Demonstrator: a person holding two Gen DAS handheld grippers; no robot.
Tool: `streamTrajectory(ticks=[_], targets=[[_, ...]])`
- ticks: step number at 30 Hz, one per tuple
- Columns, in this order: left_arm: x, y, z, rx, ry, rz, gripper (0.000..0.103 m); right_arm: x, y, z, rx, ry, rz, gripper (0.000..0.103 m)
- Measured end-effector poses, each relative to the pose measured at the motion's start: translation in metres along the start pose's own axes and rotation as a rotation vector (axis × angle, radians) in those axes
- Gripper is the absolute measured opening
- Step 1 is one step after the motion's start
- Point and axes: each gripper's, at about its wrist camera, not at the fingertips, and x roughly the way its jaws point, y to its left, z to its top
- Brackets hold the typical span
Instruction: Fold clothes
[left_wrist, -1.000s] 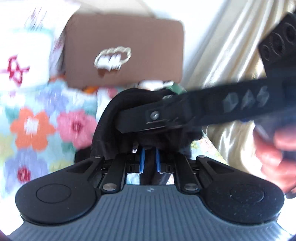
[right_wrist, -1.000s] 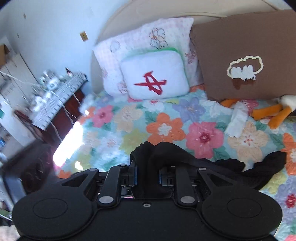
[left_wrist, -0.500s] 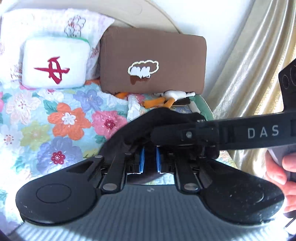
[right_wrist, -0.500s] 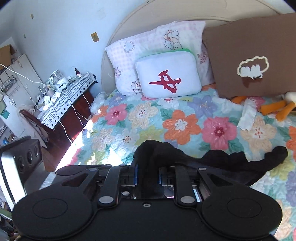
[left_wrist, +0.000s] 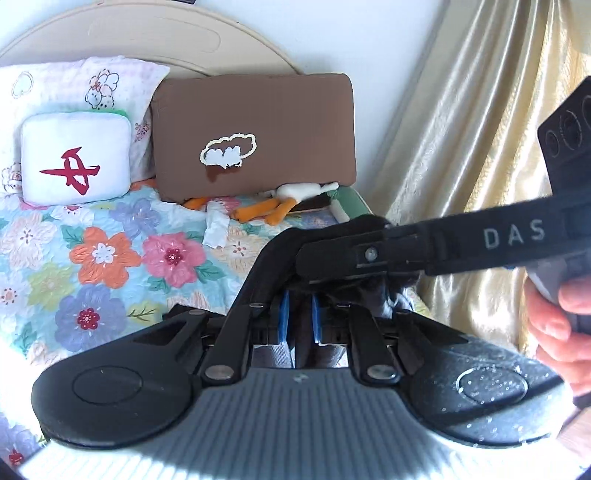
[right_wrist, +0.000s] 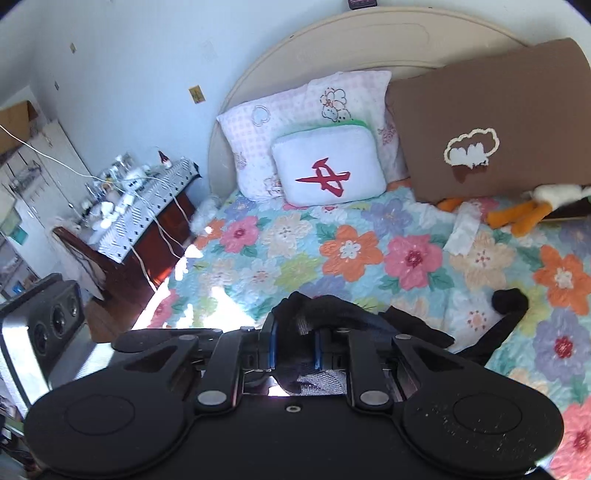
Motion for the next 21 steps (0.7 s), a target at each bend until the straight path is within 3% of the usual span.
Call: streamTrajectory(ticks=[5, 12, 14, 18, 20, 21], targets=[[0.014, 0.004, -0.009, 0.032, 0.048, 0.082, 0.011, 0.021, -0.003, -0.016, -0.028, -0.026, 0.025, 0.021], [0.042, 0.036, -0.033, 0.098, 0.080, 0.187, 0.014, 0.086, -0.014, -0.030, -0.047, 0.007, 0.091, 0.021], [0.051, 0.050, -0.034, 0.093, 0.074, 0.214, 0.014, 0.108, -0.011, -0.022, -0.059, 0.037, 0.089, 0.021], [0.066, 0.084, -0.027, 0.030, 0.036, 0.259, 0.014, 0.140, -0.002, -0.004, -0.135, 0.014, 0.082, 0.020], [0.078, 0.104, -0.022, -0.013, 0.025, 0.286, 0.017, 0.152, -0.009, 0.001, -0.111, 0.003, 0.085, 0.028], [0.086, 0.115, -0.022, -0.040, 0.018, 0.306, 0.024, 0.154, -0.016, 0.001, -0.098, -0.010, 0.067, 0.038]])
